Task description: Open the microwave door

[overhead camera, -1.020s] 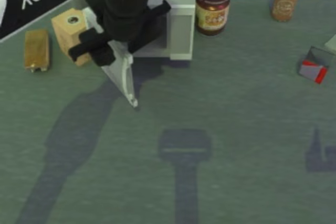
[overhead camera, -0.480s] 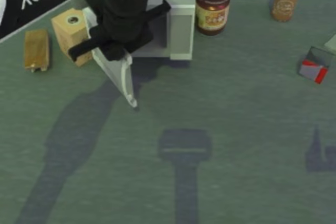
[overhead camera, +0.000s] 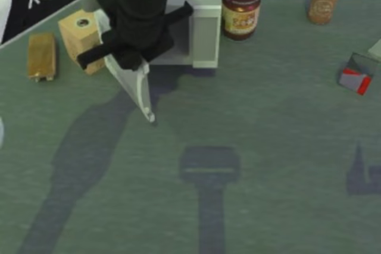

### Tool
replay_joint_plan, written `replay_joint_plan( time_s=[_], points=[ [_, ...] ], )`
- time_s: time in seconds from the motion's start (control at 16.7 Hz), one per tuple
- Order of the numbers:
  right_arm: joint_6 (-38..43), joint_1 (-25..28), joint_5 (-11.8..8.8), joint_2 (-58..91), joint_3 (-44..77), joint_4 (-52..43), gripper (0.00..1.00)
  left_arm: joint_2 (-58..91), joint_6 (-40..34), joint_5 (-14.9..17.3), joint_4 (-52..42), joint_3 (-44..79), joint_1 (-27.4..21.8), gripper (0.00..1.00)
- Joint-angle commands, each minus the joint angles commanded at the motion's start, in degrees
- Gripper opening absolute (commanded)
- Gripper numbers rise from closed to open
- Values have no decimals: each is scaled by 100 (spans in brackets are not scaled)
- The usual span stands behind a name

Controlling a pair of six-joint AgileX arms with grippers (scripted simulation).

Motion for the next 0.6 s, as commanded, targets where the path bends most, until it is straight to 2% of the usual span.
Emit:
replay_joint_plan(
  time_s=[0.6],
  points=[
    [0,0,0,0,0,0,100,583,310,1095,-1217,1550,372,0]
  ],
)
